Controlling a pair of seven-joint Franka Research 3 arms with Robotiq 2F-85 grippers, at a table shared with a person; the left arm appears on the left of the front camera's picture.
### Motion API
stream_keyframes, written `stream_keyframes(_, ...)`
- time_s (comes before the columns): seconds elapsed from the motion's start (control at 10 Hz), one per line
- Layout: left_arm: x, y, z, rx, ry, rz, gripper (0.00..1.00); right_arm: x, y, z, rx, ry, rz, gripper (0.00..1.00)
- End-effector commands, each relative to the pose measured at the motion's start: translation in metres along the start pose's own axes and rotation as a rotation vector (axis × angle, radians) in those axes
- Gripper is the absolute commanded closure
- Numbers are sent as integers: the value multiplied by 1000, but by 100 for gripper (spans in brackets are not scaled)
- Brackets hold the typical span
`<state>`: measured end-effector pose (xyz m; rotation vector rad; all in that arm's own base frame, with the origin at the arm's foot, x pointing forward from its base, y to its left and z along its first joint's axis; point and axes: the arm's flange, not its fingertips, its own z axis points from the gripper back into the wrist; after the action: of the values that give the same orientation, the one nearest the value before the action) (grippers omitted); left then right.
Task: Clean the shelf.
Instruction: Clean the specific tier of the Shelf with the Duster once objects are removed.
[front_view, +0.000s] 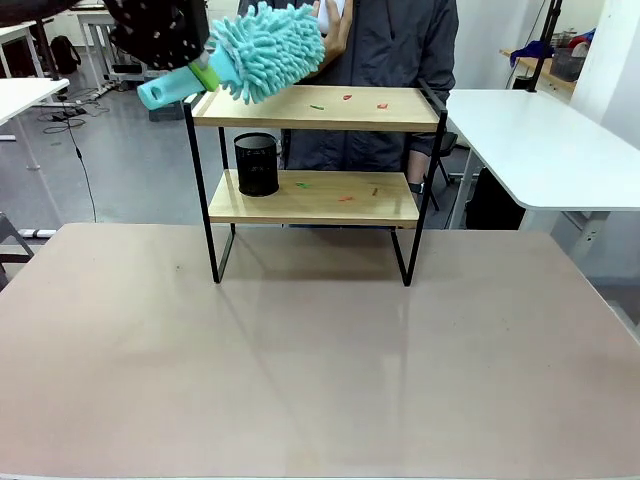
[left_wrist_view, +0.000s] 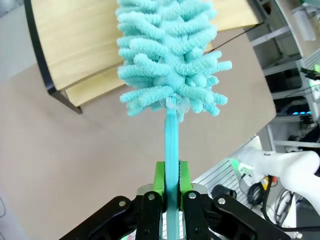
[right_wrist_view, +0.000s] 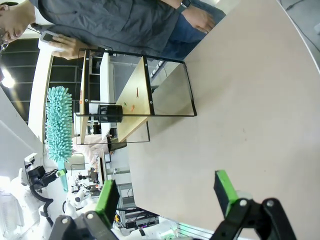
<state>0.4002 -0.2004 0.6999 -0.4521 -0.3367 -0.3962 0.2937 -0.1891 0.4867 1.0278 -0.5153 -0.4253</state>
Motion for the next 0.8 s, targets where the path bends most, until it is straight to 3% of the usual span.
stream_keyframes(0.0,8,-8,-6,32,2,22,88,2,0,-2,27,-12,26,0)
stream_keyframes(0.7,28,-23,-50,81,86,15,88,2,0,-2,27,-12,26,0)
